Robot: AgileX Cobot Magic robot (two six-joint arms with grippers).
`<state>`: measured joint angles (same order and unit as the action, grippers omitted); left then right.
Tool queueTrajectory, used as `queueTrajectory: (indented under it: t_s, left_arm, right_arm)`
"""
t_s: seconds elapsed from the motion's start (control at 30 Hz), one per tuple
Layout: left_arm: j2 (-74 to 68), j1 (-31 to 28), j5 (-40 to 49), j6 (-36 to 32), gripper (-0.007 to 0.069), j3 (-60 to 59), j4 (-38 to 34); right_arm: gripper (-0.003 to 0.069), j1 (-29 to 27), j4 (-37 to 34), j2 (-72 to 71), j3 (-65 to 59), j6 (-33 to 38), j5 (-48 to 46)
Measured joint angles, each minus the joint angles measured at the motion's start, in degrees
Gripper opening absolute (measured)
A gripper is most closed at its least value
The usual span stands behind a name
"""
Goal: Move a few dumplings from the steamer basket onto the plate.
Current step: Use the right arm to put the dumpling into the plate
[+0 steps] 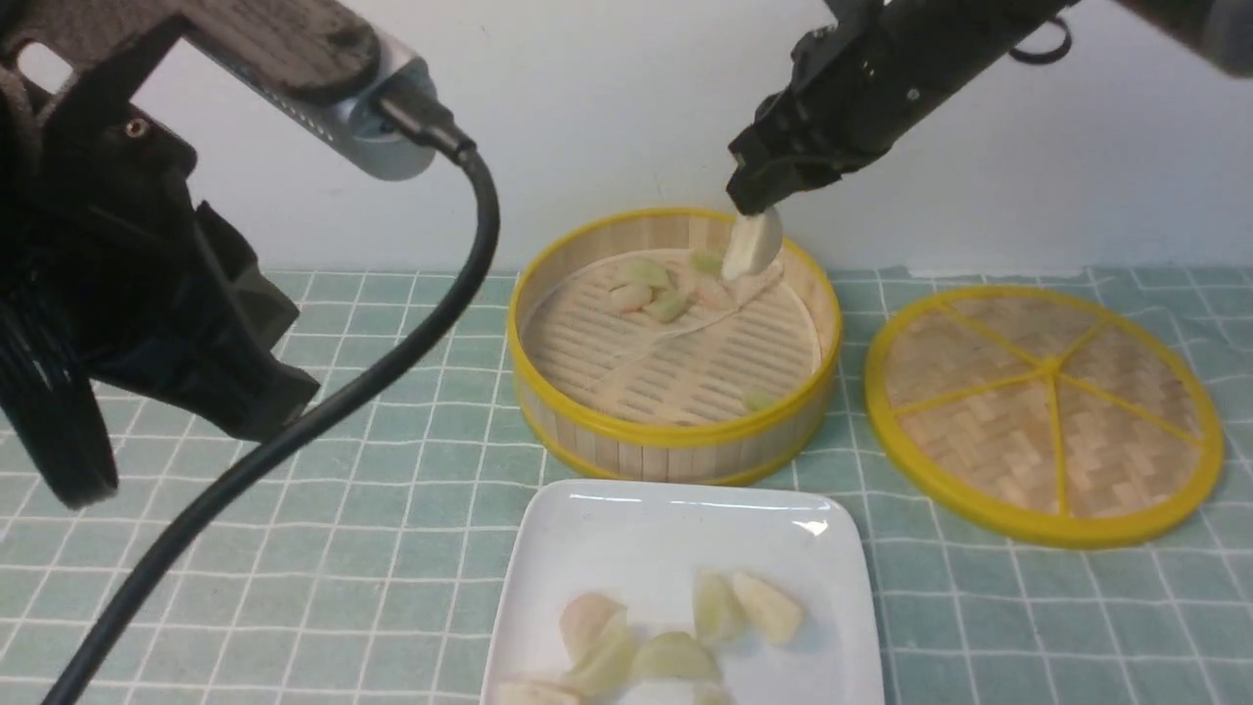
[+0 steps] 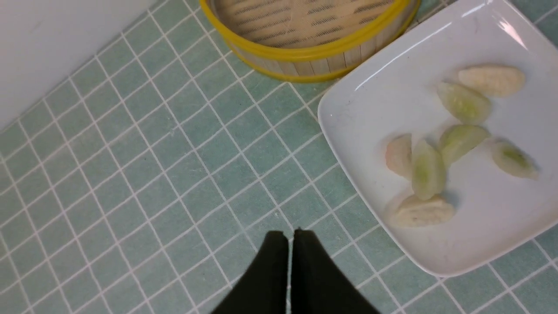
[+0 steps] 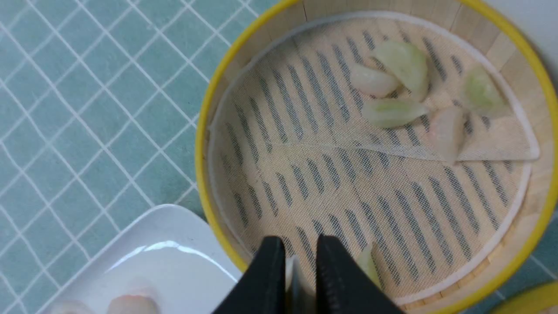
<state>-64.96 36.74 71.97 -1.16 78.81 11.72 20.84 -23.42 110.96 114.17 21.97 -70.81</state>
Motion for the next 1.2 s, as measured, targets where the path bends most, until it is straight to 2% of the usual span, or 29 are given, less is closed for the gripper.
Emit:
queueTrajectory:
  t_s: [0.17, 0.37, 0.53, 0.77, 0.87, 0.9, 0.97, 1.03, 1.1, 1.2]
  left_arm:
    - [1.97, 0.00, 0.08, 0.55, -0.0006, -1.22, 0.33]
    - [4.44, 0.00, 0.08, 1.89, -0.0006, -4.30, 0.33]
    - [6.52, 0.00, 0.08, 2.98, -0.0006, -7.79, -0.26]
    - [8.08, 0.00, 0.13, 4.36, -0.0006, -8.33, -0.73]
    - [8.48, 0.00, 0.13, 4.36, -0.0006, -8.33, -1.03]
    - [8.48, 0.00, 0.13, 4.36, -0.0006, -8.33, -1.10]
    - [8.70, 0.00, 0.13, 4.40, -0.0006, -8.33, -1.37]
    - [8.77, 0.00, 0.13, 4.40, -0.0006, -8.33, -1.44]
    - [8.90, 0.00, 0.13, 4.40, -0.0006, -8.33, -1.44]
    - [8.90, 0.00, 0.13, 4.40, -0.0006, -8.33, -1.44]
  right_arm:
    - [0.0067, 1.40, 0.19, -13.08, -14.16, -2.20, -0.20]
    - [0.0067, 8.48, 0.13, -21.74, -36.32, -2.70, 0.26]
    - [0.0067, 13.18, 0.28, -20.74, -51.10, -3.26, 14.50]
    - [0.0094, 13.55, 0.50, -14.43, -56.31, -3.31, 27.74]
    - [0.0169, 13.55, -0.11, -12.62, -56.21, -3.33, 31.70]
    - [0.0169, 13.55, -0.17, -12.62, -56.21, -3.33, 31.97]
    - [0.0264, 13.55, -0.56, -12.29, -56.21, -3.33, 34.41]
    - [0.0314, 13.55, -0.54, -12.34, -55.87, -3.33, 34.46]
    - [0.0363, 13.55, 0.47, -13.62, -53.52, -4.25, 30.28]
    - [0.0335, 13.55, 3.42, -17.51, -48.95, -8.55, 22.60]
